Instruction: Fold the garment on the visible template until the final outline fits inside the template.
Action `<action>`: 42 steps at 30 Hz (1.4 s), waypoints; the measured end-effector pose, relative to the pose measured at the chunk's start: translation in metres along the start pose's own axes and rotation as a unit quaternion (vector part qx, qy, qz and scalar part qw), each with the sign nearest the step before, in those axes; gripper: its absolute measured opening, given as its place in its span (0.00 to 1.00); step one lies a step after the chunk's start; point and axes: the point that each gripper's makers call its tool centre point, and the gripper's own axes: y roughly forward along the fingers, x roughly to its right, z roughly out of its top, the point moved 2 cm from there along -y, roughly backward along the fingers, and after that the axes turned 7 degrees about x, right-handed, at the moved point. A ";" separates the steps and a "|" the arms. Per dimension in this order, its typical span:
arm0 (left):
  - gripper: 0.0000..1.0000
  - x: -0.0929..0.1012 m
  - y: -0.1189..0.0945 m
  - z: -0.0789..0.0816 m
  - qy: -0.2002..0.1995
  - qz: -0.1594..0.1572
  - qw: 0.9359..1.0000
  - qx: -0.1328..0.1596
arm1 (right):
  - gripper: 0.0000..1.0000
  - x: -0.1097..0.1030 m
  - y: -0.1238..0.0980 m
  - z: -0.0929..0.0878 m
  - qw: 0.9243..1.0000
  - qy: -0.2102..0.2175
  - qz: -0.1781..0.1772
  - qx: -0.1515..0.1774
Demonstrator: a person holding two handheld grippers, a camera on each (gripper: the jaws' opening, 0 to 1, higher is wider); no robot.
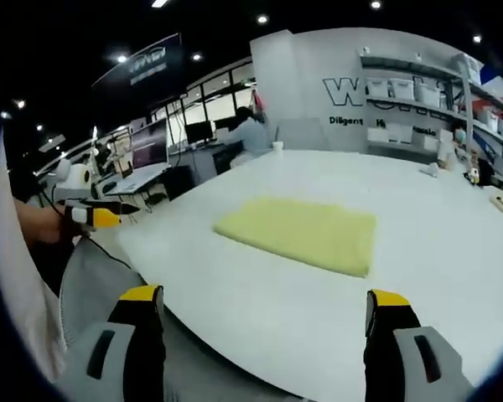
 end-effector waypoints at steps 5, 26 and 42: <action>0.99 -0.004 -0.003 -0.008 -0.007 0.002 1.000 -0.016 | 0.99 -0.002 0.001 -0.001 1.000 0.001 0.003 -0.002; 0.97 -0.012 -0.001 -0.006 -0.035 0.014 0.999 -0.020 | 0.99 -0.002 0.002 -0.001 1.000 -0.003 0.012 -0.005; 0.93 -0.015 0.004 0.000 -0.058 -0.001 0.998 -0.020 | 0.99 0.000 0.000 -0.004 1.000 0.017 0.002 -0.013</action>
